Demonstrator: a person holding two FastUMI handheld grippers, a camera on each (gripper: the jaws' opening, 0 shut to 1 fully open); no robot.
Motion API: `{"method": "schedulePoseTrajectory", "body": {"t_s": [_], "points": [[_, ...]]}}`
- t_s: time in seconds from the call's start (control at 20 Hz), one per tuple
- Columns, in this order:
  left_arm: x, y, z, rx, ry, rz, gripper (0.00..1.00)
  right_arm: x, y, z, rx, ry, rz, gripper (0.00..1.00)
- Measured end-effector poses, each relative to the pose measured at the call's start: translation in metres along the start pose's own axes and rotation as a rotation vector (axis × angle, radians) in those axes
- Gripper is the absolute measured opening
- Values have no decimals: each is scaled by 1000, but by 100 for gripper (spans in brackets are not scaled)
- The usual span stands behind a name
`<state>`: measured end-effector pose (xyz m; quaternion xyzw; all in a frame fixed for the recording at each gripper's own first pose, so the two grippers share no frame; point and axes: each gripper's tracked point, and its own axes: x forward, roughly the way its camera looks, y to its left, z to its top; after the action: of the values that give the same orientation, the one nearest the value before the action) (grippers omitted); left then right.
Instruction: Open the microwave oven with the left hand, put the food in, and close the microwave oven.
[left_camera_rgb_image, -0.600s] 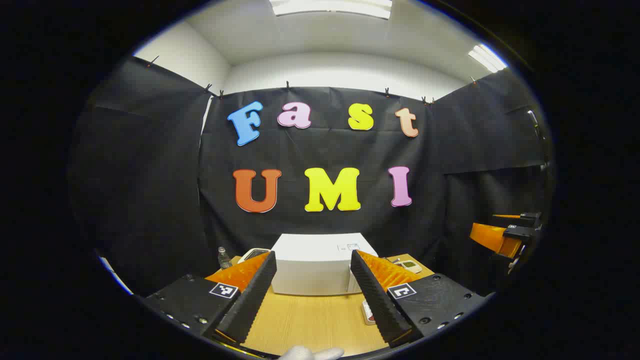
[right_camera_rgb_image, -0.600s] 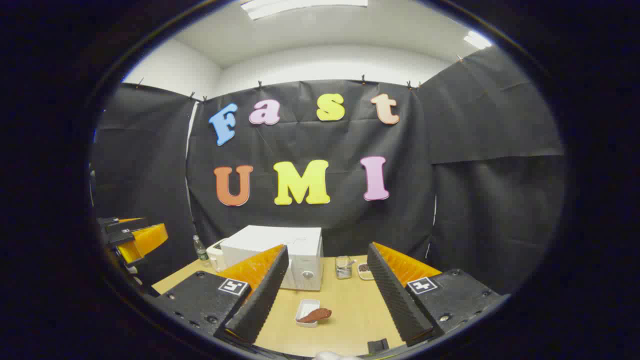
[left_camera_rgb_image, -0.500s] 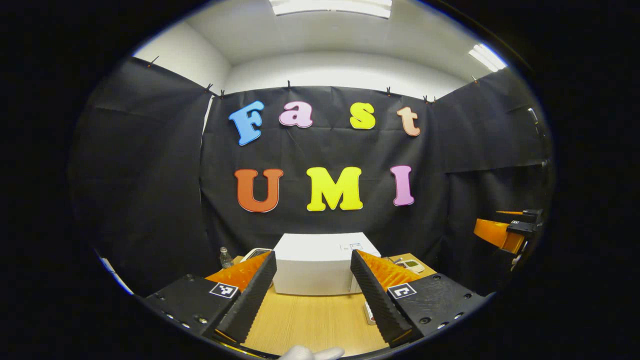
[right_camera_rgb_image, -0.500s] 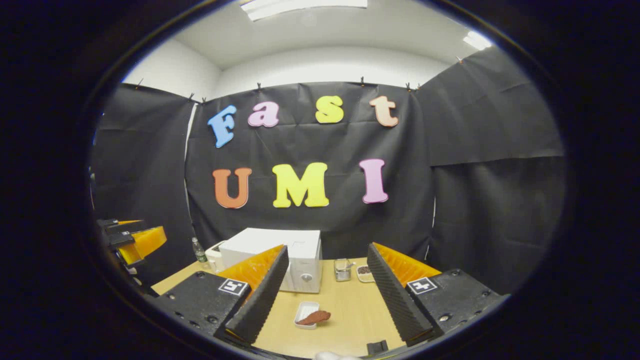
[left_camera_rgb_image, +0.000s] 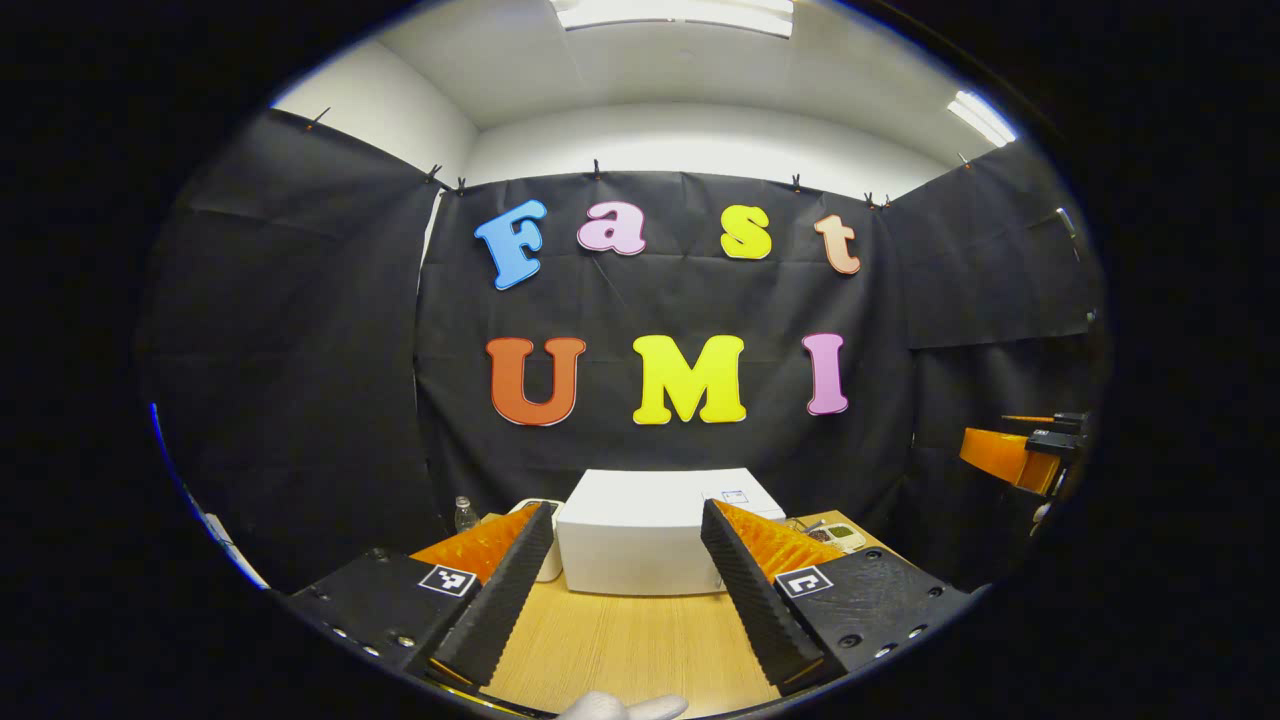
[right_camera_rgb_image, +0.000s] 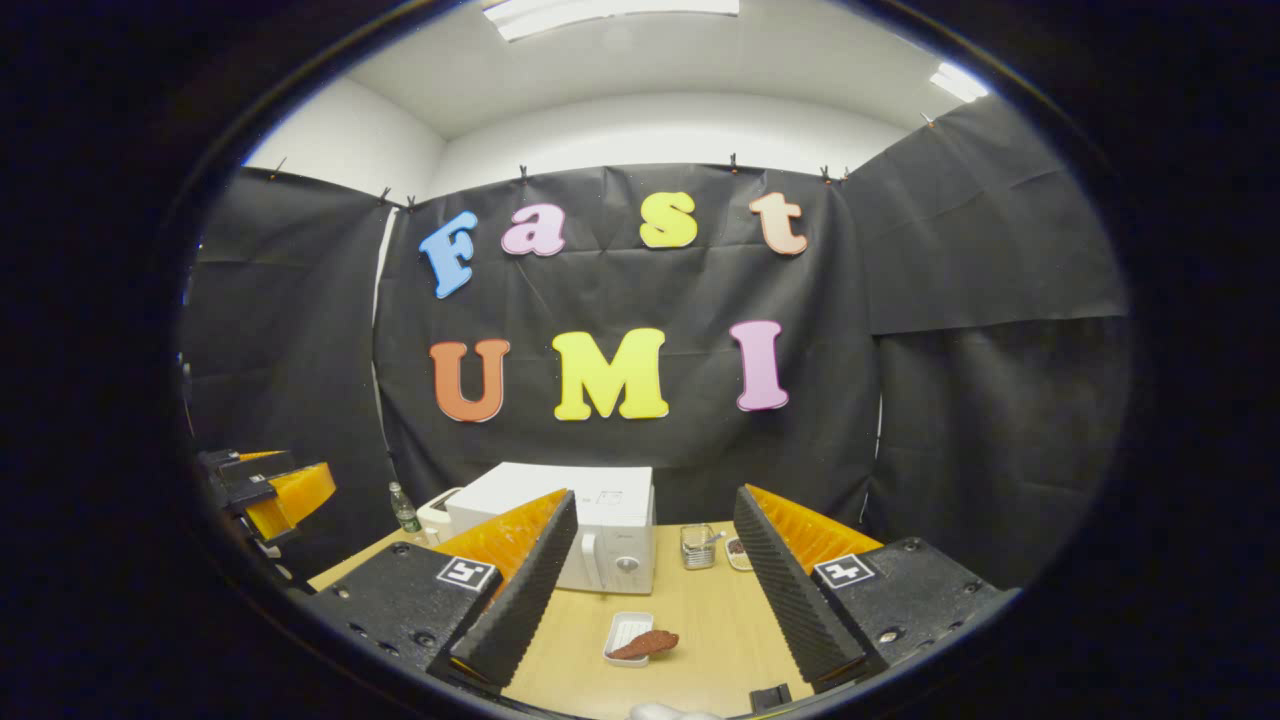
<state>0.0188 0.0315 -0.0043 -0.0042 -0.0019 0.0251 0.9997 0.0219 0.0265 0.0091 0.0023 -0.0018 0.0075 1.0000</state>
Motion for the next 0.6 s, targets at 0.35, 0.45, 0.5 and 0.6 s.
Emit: {"method": "schedulePoseTrajectory", "body": {"t_s": [0.35,0.45,0.5,0.6], "points": [[41,-16,-23,14,-15,15,93,18,-21,4,5,3,6,100],[61,-32,-34,1,-33,-1,93,25,-34,9,0,5,8,100],[71,-40,-42,-1,-30,-4,93,29,-42,12,-1,10,5,100],[93,-59,-64,-13,-22,-19,93,36,-55,16,-4,10,5,100]]}}
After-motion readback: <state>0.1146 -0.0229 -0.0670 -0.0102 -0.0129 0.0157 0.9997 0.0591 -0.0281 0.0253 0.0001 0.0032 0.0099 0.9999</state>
